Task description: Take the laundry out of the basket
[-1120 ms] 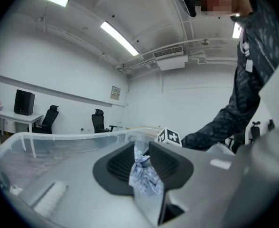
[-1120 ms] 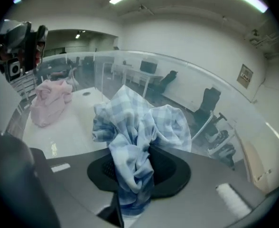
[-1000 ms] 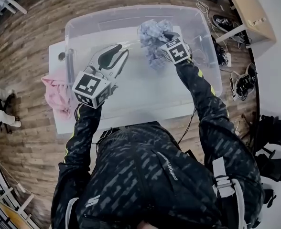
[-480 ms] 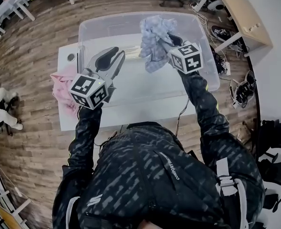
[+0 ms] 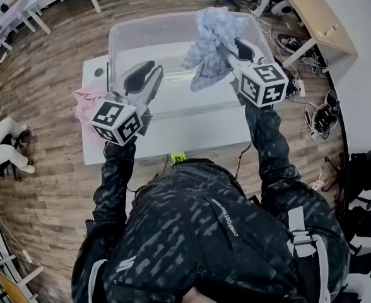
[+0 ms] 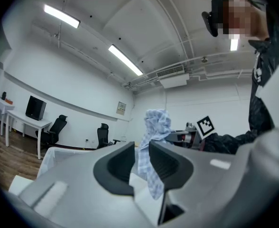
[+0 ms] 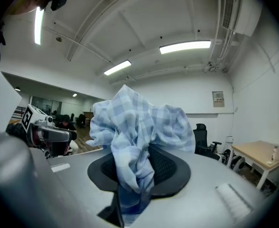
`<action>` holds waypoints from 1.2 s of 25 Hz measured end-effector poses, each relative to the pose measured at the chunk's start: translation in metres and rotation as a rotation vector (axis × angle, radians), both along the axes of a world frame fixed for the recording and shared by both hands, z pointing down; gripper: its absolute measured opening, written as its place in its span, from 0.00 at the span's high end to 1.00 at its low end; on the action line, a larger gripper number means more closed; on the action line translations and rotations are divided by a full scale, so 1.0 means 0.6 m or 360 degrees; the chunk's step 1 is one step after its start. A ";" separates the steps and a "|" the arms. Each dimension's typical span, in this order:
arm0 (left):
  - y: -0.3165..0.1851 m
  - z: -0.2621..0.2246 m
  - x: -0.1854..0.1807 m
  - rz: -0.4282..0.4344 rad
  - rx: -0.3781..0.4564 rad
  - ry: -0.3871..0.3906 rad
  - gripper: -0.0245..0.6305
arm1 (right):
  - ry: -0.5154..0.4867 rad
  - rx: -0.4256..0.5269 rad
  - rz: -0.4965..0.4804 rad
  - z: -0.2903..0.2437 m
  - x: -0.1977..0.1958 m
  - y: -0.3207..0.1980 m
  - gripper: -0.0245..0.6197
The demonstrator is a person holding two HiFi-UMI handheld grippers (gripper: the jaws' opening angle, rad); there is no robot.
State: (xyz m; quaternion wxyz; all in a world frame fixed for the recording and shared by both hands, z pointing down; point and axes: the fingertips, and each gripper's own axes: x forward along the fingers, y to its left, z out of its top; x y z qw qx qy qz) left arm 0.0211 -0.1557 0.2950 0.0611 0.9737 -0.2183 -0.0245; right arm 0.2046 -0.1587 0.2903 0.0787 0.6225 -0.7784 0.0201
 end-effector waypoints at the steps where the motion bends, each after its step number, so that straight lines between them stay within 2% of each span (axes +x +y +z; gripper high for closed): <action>1: 0.010 -0.004 -0.006 -0.0002 0.0005 0.0006 0.83 | -0.0025 0.0037 0.0012 -0.012 -0.002 0.015 0.79; 8: 0.104 -0.017 -0.044 -0.0014 0.0008 0.0044 0.83 | -0.0151 0.0207 0.0039 -0.075 -0.025 0.130 0.78; 16: 0.228 0.005 -0.093 -0.0012 -0.0031 0.0061 0.83 | -0.0188 0.0240 0.0063 -0.080 -0.065 0.262 0.78; 25: 0.354 0.023 -0.113 0.0009 -0.0108 0.0074 0.83 | -0.0236 0.0135 0.0027 -0.027 -0.109 0.383 0.78; 30: 0.424 0.026 -0.113 -0.0014 -0.0145 0.0122 0.83 | -0.0327 0.0042 -0.0036 0.030 -0.126 0.449 0.78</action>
